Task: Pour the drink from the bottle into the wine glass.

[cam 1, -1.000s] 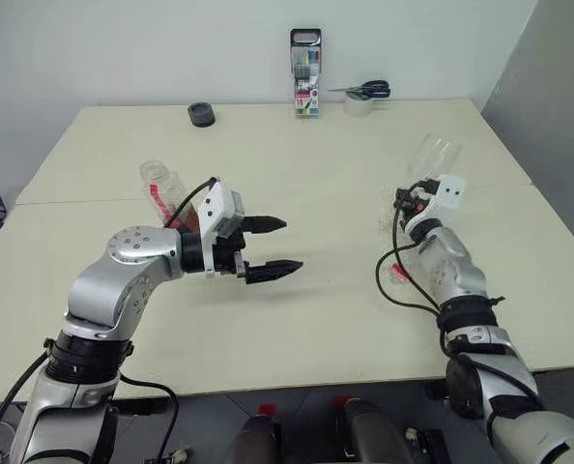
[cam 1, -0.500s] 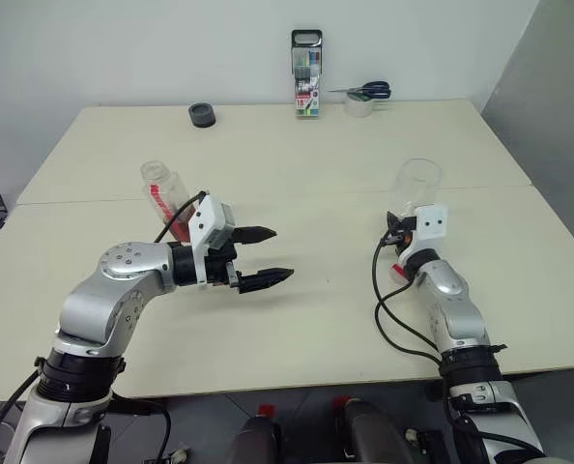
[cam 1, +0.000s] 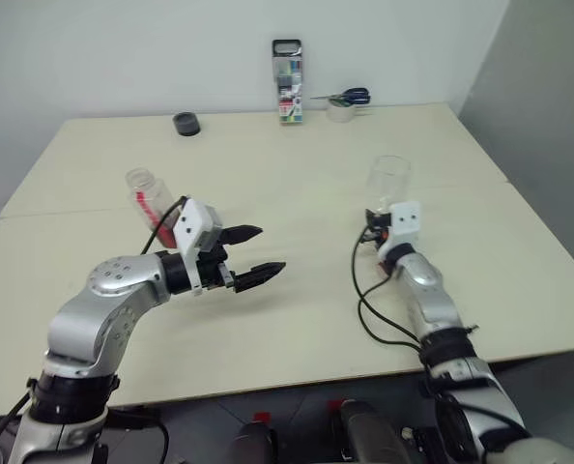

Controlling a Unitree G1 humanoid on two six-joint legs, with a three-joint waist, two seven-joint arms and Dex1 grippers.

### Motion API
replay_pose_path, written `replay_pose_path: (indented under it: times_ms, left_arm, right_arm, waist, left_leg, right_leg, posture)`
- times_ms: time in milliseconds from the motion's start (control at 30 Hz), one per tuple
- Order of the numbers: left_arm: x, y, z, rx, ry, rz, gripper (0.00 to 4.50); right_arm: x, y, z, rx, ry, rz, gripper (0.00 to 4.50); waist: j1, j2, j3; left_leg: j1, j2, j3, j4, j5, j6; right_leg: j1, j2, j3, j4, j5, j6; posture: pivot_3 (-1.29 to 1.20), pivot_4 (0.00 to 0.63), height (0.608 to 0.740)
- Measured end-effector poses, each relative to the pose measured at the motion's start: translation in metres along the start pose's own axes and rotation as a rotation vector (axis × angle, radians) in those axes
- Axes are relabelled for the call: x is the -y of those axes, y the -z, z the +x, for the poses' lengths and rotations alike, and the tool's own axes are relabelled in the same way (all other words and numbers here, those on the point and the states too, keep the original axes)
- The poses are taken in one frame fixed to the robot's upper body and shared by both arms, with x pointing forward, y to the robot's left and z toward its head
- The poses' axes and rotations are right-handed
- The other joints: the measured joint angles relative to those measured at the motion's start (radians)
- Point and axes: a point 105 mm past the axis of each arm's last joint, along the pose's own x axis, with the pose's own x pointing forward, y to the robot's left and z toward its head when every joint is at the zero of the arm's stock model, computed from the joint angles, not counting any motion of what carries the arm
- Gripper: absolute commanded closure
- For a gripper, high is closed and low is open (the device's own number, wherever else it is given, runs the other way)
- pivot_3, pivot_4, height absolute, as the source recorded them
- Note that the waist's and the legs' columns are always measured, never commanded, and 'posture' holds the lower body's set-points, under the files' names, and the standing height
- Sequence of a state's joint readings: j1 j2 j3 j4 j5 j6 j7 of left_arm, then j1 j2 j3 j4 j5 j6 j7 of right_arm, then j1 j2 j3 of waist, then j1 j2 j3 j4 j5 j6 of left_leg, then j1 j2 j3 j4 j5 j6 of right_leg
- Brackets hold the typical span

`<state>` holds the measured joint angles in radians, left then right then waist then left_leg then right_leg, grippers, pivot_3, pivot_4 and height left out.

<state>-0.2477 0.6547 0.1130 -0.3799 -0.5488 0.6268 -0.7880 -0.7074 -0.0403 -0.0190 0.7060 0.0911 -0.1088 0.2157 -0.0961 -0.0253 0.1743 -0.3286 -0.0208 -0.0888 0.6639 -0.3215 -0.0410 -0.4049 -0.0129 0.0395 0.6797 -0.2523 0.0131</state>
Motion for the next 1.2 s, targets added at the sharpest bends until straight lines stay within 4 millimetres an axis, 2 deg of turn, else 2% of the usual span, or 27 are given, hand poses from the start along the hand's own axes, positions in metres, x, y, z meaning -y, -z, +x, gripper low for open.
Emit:
replay_pose_path:
  times_ms: [100,200,300,367,533,900,1067,1200]
  left_arm:
    - [-0.005,0.005,-0.013,0.012,-0.13,-0.022,0.0]
    - [-0.008,0.009,-0.028,0.018,-0.259,-0.054,0.0]
    - [-0.006,0.008,-0.036,0.022,-0.319,-0.062,0.0]
    - [-0.003,0.011,-0.046,0.023,-0.373,-0.081,0.0]
    - [-0.001,0.017,-0.062,0.014,-0.484,-0.097,0.0]
    - [0.002,0.019,-0.067,0.018,-0.527,-0.114,0.0]
    - [0.002,0.017,-0.067,0.02,-0.52,-0.108,0.0]
    - [0.001,0.014,-0.066,0.026,-0.511,-0.1,0.0]
  right_arm:
    - [-0.039,-0.005,0.022,-0.008,-0.103,0.038,4.23]
    - [-0.077,-0.016,0.036,0.005,-0.203,0.05,4.23]
    - [-0.096,-0.022,0.04,0.022,-0.267,0.023,4.23]
    - [-0.101,-0.015,0.039,-0.002,-0.276,0.014,4.23]
    - [-0.104,-0.012,0.039,-0.002,-0.271,-0.043,4.23]
    - [-0.105,-0.01,0.037,0.016,-0.273,-0.07,4.23]
    - [-0.106,-0.01,0.036,0.02,-0.276,-0.083,2.68]
    - [-0.105,-0.009,0.035,0.026,-0.276,-0.081,1.24]
  waist:
    - [-0.005,0.001,0.001]
    - [0.0,0.001,0.001]
    - [0.015,0.001,0.001]
    - [0.025,0.001,0.001]
    - [0.035,0.001,0.001]
    - [0.037,0.001,0.001]
    - [0.037,0.001,0.001]
    - [0.037,0.001,0.001]
  left_leg:
    - [-0.001,0.014,0.003,-0.001,0.0,0.0]
    - [-0.007,0.017,0.003,-0.003,0.0,-0.001]
    - [-0.021,0.015,0.002,-0.001,0.001,-0.006]
    - [-0.023,0.013,0.004,-0.001,0.001,-0.008]
    - [-0.024,0.013,0.005,0.0,0.001,-0.008]
    - [-0.022,0.014,0.006,-0.001,0.001,-0.008]
    - [-0.022,0.014,0.006,-0.001,0.001,-0.008]
    - [-0.022,0.014,0.006,-0.001,0.001,-0.008]
  right_leg:
    - [-0.003,0.007,0.002,0.001,0.002,-0.004]
    - [-0.01,0.009,0.002,0.0,0.001,-0.007]
    - [-0.021,0.005,0.0,0.0,0.002,-0.007]
    - [-0.021,0.002,0.001,-0.004,0.002,-0.006]
    - [-0.021,0.002,0.001,-0.007,0.003,-0.004]
    - [-0.021,0.003,0.001,-0.005,0.003,-0.004]
    - [-0.021,0.003,0.001,-0.005,0.003,-0.004]
    - [-0.021,0.003,0.001,-0.005,0.003,-0.004]
  posture:
    - [0.0,0.15,0.74]
    - [0.0,0.15,0.74]
    - [0.0,0.15,0.74]
    - [0.0,0.15,0.74]
    - [0.0,0.15,0.74]
    - [0.0,0.15,0.74]
    - [0.0,0.15,0.74]
    - [0.0,0.15,0.74]
